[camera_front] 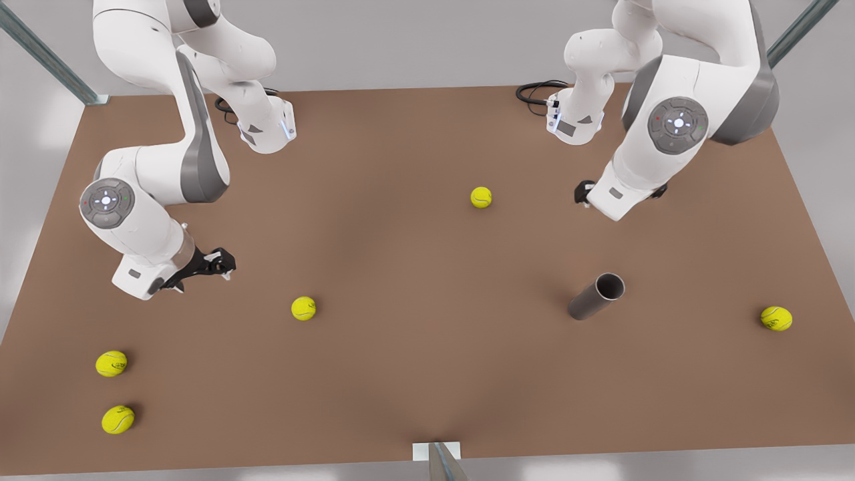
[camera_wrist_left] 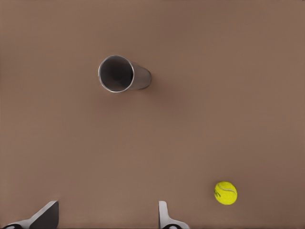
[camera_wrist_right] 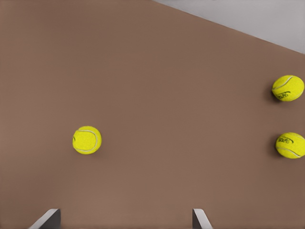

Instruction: Put the tennis tube upright

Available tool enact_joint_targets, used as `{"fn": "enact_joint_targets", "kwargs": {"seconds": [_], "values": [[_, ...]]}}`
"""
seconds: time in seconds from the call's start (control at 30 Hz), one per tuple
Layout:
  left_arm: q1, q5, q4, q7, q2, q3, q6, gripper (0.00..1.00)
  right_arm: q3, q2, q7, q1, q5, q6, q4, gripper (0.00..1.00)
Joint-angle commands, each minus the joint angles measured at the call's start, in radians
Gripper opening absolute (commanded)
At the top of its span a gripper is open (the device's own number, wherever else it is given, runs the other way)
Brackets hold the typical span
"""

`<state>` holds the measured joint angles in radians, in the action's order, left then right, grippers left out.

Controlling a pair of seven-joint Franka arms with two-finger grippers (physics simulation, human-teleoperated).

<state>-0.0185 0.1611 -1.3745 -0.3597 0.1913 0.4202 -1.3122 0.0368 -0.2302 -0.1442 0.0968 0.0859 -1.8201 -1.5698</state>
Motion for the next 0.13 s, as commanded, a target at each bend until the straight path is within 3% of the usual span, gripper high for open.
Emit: {"fn": "enact_joint_targets", "kwargs": {"seconds": [0.0,0.1], "values": [[0.0,-0.005,0.0,-0.002,-0.001,0.0,0.001,1.0,0.0,0.0,0.0,0.0,0.0,0.001,-0.001,1.0],[-0.001,-0.008,0.002,-0.008,-0.001,-0.001,0.008,1.0,0.0,-0.003,-0.002,0.003,0.0,-0.007,0.001,1.0]]}}
